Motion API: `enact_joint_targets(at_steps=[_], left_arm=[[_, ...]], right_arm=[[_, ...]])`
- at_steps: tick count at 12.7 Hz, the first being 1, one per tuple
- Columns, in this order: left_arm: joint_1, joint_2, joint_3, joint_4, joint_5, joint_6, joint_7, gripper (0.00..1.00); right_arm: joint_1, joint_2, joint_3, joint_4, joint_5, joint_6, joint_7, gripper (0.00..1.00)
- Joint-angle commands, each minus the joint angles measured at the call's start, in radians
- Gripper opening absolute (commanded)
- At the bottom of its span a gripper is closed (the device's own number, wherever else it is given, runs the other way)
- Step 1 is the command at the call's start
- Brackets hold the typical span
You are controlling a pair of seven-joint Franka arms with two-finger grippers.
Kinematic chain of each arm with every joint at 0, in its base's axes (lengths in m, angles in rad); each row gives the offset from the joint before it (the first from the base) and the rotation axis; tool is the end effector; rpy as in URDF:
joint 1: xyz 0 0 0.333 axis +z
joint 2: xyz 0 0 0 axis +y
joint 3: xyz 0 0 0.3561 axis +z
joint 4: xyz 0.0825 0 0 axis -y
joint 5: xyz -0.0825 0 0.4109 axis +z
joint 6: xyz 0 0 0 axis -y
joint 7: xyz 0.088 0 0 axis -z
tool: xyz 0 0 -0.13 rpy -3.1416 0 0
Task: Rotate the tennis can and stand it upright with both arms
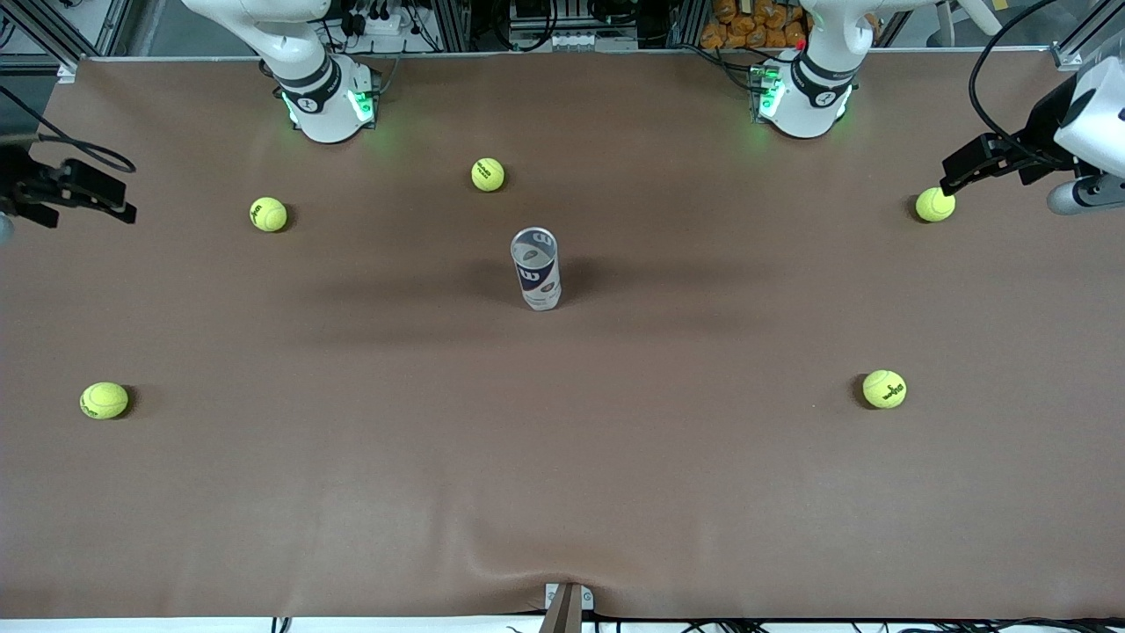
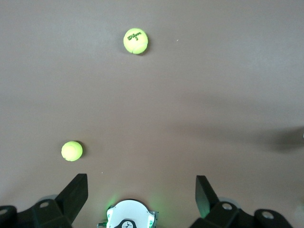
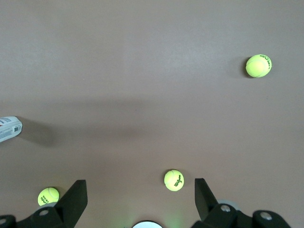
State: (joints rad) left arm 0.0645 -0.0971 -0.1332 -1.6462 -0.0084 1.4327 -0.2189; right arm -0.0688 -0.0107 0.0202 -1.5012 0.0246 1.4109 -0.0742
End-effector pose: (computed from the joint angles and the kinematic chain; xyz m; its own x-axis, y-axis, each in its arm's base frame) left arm 0.5276 -0.0412 0.6470 0.9820 0.1510 -0.1132 0.1486 -0.9884 -0.0298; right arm 0.5585 -0.0236 0.6686 0.9966 0.0296 -0.0775 0.0274 -0.9992 -0.0301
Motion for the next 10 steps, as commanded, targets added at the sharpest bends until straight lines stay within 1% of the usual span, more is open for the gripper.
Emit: enact_joint_targets(at_steps=[1, 2, 4, 6, 10], left_arm=[[0.026, -0.044, -0.01, -0.064, -0.013, 0.043, 0.006, 1.0], [0.043, -0.03, -0.011, -0.035, -0.006, 0.041, 0.006, 1.0], [0.041, -0.003, -0.013, 0.024, 0.011, 0.04, 0.001, 1.0], [0.041, -0.006, -0.016, 0.028, 0.018, 0.04, 0.004, 1.0], [0.037, -0.053, -0.029, 0.014, 0.016, 0.081, 0.006, 1.0]], right_arm=[[0.018, -0.046, -0.026, -0.008, 0.008, -0.023, -0.001, 1.0], [0.026, -0.046, -0.038, -0.008, 0.008, -0.021, 0.011, 1.0], [0.024, -0.048, -0.04, -0.008, 0.006, -0.024, 0.016, 1.0], [0.021, -0.048, -0.042, -0.008, 0.006, -0.029, 0.017, 1.0], [0.029, -0.048, -0.054, -0.008, 0.005, -0.029, 0.017, 1.0]])
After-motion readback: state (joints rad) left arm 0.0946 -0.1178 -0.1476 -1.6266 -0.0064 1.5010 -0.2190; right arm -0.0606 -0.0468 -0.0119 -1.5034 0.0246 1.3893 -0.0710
